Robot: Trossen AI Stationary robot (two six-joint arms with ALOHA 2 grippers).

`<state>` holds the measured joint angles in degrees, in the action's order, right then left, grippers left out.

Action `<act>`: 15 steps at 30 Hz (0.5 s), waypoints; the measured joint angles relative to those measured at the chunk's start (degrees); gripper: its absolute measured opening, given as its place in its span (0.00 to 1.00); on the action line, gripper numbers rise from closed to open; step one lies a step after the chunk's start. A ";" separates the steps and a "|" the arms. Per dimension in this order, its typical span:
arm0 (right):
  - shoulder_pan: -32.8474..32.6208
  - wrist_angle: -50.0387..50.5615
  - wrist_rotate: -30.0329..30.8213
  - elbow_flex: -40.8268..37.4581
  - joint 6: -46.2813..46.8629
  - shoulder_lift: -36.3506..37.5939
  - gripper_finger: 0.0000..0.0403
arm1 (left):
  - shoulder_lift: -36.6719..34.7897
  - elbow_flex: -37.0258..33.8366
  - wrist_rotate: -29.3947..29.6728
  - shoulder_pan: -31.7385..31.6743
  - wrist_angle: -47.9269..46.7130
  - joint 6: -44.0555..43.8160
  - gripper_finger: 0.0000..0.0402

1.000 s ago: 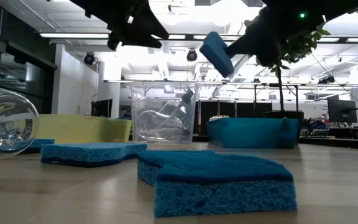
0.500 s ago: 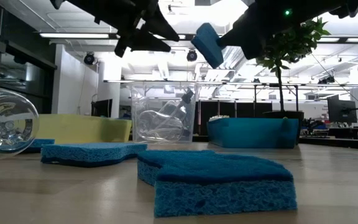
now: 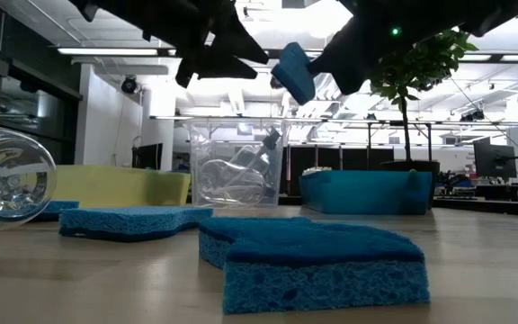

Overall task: Pick & Place Kitchen Sink Supplies
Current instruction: Put the blue sponge into the yellow bin

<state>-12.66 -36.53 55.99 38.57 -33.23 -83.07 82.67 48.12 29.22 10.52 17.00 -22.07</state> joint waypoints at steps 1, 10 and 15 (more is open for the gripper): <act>0.14 -0.04 -0.17 0.00 -0.33 0.00 0.00 | 0.00 0.00 -0.43 0.00 0.06 0.57 0.43; 0.30 -0.62 -3.74 0.00 -3.09 0.00 0.00 | 0.00 0.00 -3.51 -0.02 0.82 4.81 0.43; 0.30 -1.07 -5.05 0.00 -4.64 0.00 0.00 | 0.00 0.00 -6.31 -0.02 2.96 7.25 0.43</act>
<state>-12.36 -37.60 50.94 38.57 -37.87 -83.07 82.67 48.12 22.92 10.50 19.97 -14.82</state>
